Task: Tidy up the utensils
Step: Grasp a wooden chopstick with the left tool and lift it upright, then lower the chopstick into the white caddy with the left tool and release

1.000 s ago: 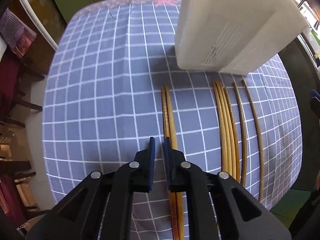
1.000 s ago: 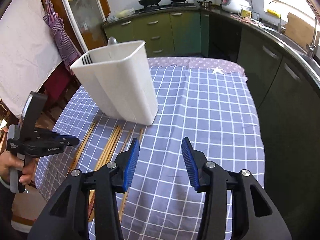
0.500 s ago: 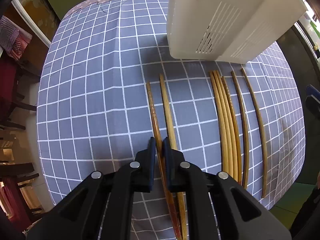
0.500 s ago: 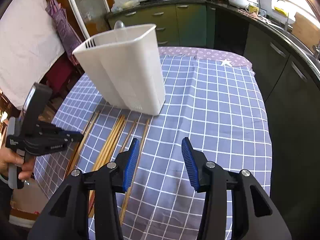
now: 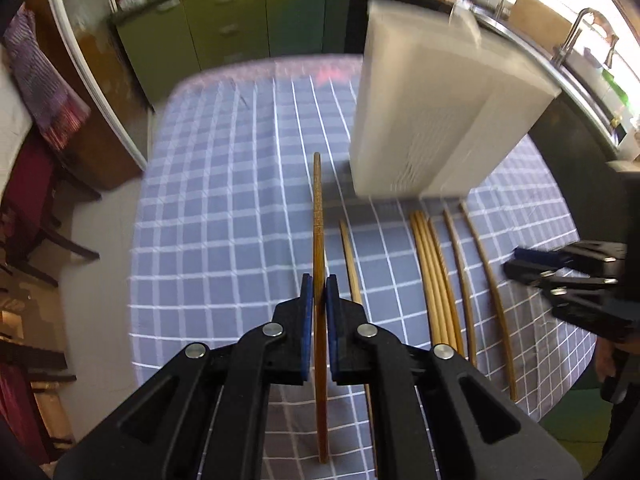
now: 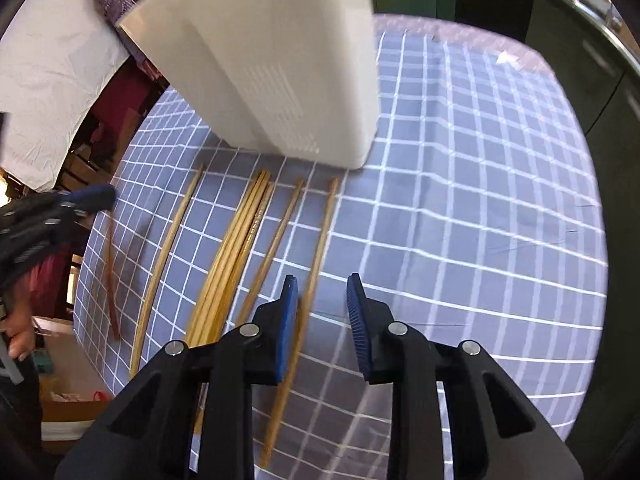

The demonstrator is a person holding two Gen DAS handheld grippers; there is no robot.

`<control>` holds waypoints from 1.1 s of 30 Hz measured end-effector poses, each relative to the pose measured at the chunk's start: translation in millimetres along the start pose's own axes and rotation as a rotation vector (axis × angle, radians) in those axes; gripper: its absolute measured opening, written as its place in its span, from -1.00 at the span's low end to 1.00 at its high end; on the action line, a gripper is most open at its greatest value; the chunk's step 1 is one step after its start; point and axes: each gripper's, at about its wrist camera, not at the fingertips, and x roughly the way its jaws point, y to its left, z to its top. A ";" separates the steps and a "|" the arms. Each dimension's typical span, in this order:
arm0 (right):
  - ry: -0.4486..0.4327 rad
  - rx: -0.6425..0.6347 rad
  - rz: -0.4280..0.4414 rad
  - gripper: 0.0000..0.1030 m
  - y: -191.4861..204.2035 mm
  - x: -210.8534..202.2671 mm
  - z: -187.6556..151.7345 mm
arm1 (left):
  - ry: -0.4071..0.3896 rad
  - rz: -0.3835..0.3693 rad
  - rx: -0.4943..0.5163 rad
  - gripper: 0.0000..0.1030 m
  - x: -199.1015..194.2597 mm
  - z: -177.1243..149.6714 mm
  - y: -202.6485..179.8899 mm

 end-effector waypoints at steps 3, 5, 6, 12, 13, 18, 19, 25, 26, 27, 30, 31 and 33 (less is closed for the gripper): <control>0.001 -0.009 -0.039 -0.48 7.4 7.9 5.1 | -0.060 0.004 0.007 -0.87 -21.5 -1.6 3.6; -0.001 -0.016 -0.073 -0.48 11.2 11.4 7.8 | -0.085 -0.002 0.013 -0.87 -33.3 -2.4 2.4; 0.005 -0.022 -0.093 -0.48 13.1 14.6 10.2 | -0.096 -0.004 0.015 -0.87 -37.1 -2.7 3.1; 0.031 -0.034 -0.143 -0.48 23.6 32.3 19.0 | -0.136 -0.016 0.034 -0.87 -50.4 -10.1 1.0; 0.029 -0.037 -0.149 -0.49 25.1 33.9 19.4 | -0.143 -0.017 0.037 -0.87 -52.6 -10.9 0.7; 0.025 -0.053 -0.185 -0.84 30.6 40.7 24.1 | -0.167 -0.017 0.046 -0.87 -61.3 -13.7 1.0; 0.026 -0.051 -0.180 -0.86 28.1 42.4 25.6 | -0.171 -0.017 0.046 -0.87 -62.7 -14.3 0.6; 0.006 -0.031 -0.150 -0.88 19.1 34.0 21.5 | -0.187 -0.024 0.054 -0.87 -67.8 -18.2 0.6; -0.008 -0.032 -0.136 -0.88 19.6 29.7 20.7 | -0.188 -0.023 0.055 -0.87 -68.0 -18.7 0.4; -0.022 -0.032 -0.126 -0.88 20.0 23.2 18.5 | -0.188 -0.023 0.056 -0.87 -68.3 -18.8 0.5; -0.103 -0.045 -0.094 -0.88 23.5 -5.0 14.5 | -0.193 -0.021 0.057 -0.87 -69.4 -19.2 -0.1; -0.131 -0.046 -0.083 -0.88 24.7 -16.4 12.6 | -0.196 -0.021 0.058 -0.88 -70.2 -19.2 -0.2; -0.199 -0.045 -0.051 -0.88 26.4 -40.8 7.6 | -0.202 -0.025 0.057 -0.88 -71.9 -19.7 -0.4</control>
